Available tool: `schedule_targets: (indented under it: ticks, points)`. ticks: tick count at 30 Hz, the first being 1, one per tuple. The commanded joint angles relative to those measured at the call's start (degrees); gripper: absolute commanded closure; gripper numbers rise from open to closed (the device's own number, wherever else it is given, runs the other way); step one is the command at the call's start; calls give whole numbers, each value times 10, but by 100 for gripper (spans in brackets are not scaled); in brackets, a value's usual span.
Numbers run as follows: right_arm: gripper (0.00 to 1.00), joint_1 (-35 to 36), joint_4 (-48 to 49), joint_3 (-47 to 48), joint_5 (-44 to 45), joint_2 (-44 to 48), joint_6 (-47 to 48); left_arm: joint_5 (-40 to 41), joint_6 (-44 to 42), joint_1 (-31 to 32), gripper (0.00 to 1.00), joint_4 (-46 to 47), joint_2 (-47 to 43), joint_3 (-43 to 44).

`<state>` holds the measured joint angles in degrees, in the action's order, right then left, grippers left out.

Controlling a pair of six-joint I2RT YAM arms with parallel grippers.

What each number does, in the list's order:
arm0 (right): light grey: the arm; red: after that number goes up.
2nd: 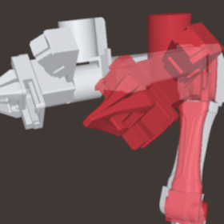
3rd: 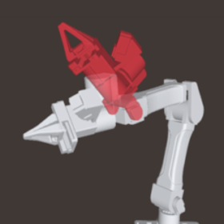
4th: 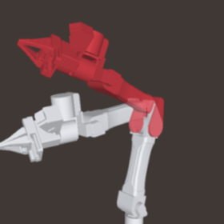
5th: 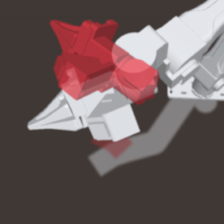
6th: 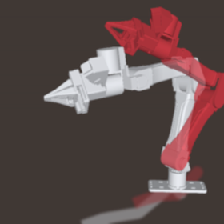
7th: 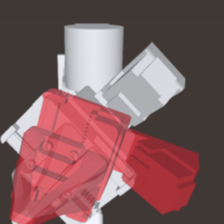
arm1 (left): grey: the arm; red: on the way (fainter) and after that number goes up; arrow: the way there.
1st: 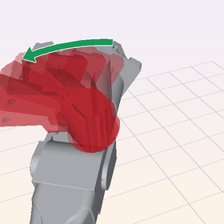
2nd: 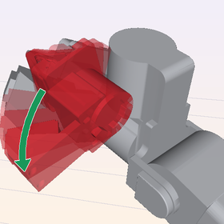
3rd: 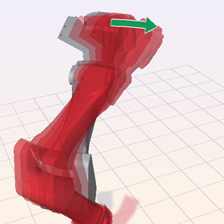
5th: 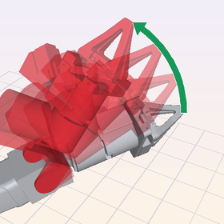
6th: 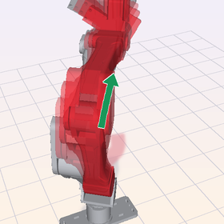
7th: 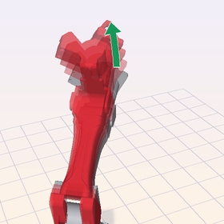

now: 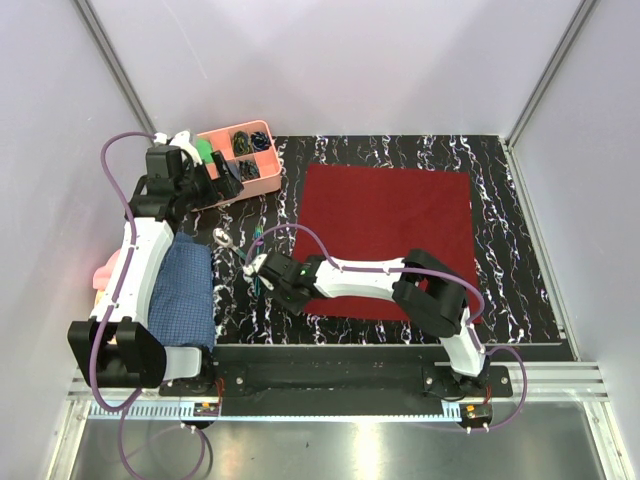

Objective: Fold the napkin, place the utensils inside, and roll it up
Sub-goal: Fold the napkin

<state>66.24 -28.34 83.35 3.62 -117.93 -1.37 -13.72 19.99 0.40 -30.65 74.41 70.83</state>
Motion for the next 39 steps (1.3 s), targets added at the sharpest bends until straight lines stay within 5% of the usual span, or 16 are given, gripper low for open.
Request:
schedule_targets:
  ticks: [1, 9, 22, 39]
  points:
    - [100, 5, -16, -6, 15, -18, -23, -19, 4, -3, 1, 27, -4, -1]
    - [100, -41, -16, 18, -1, 47, -101, -20, 5, -3, 1, 27, -6, -1]
    - [100, -257, -8, -66, 45, 157, -65, -31, 7, -3, 1, 26, -4, -1]
    - [100, -484, 4, -29, 126, 91, 11, -45, 10, -3, 1, 29, 4, -2]
